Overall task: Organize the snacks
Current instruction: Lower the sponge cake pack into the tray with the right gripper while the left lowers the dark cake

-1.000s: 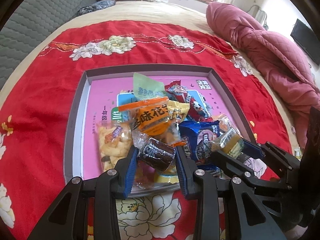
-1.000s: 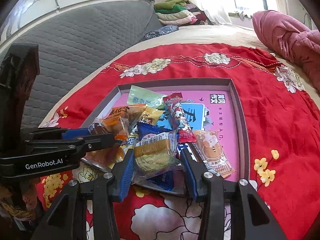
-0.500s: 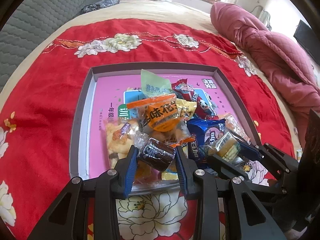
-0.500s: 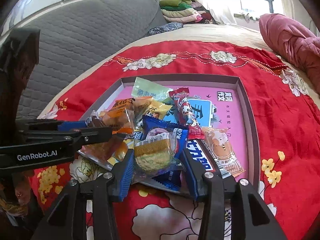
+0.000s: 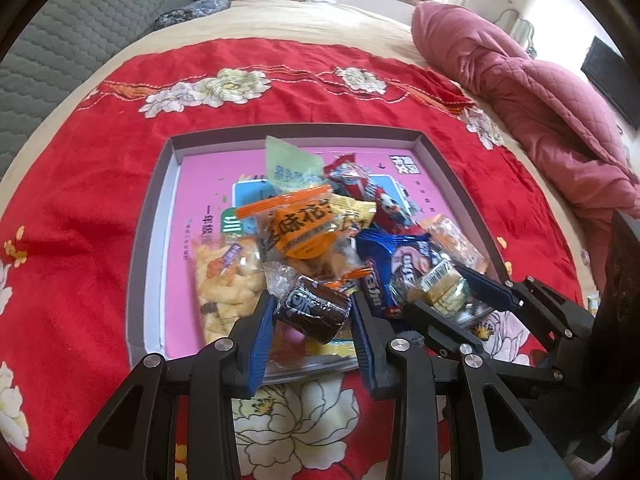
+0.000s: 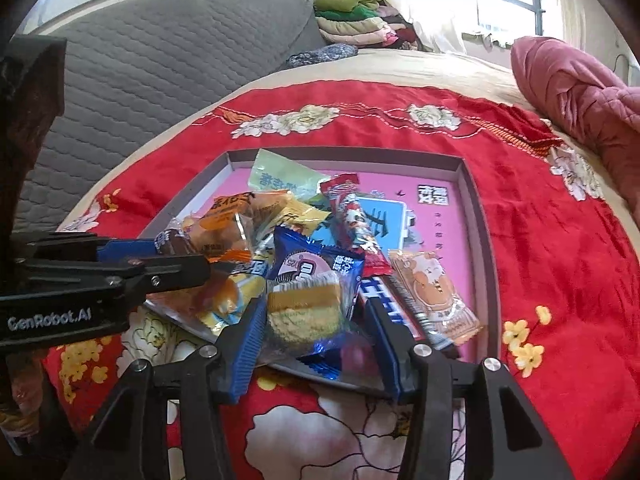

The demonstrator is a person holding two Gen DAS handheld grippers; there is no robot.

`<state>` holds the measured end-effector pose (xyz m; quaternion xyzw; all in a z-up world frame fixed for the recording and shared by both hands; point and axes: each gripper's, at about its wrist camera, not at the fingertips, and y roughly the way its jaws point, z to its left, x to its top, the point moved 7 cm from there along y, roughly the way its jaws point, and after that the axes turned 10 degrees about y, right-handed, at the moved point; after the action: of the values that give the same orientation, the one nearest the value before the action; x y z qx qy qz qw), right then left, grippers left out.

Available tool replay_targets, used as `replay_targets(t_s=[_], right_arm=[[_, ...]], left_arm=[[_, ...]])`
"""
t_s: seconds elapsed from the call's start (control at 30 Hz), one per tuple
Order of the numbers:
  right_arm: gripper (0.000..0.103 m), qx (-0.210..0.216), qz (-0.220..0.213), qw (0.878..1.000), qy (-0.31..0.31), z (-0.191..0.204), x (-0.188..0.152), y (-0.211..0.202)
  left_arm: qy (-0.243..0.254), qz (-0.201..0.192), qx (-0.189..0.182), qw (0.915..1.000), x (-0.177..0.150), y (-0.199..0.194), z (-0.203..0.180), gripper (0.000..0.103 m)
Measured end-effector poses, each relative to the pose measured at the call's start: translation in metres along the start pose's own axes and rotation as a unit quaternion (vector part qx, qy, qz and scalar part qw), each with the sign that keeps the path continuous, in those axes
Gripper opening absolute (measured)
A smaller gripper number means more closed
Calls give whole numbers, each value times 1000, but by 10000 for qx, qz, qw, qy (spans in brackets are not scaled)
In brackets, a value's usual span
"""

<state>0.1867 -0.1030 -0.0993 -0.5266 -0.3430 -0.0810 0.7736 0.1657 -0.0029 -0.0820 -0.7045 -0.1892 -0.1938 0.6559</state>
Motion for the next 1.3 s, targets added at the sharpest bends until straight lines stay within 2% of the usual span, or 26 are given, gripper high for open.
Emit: replay_targets(t_s=[0.33,0.67,1.13,1.3], right_arm=[[57,-52,20,9999,83,-5,2,-1],[57,-182,-42,9998,42,-7,4,-3],[58,-226,-67,9997,42,-8,7,-5],[64,-259,-99,9996,60,-9,8,-6]], left_arm=[[57,73,-30,10000,-1,3,-6,38],[129,65,5,9999,0,2,-8,41],[17,70,-23,10000,0,0,-2,54],[23,40,-29,10000,1,-3,-2,57]])
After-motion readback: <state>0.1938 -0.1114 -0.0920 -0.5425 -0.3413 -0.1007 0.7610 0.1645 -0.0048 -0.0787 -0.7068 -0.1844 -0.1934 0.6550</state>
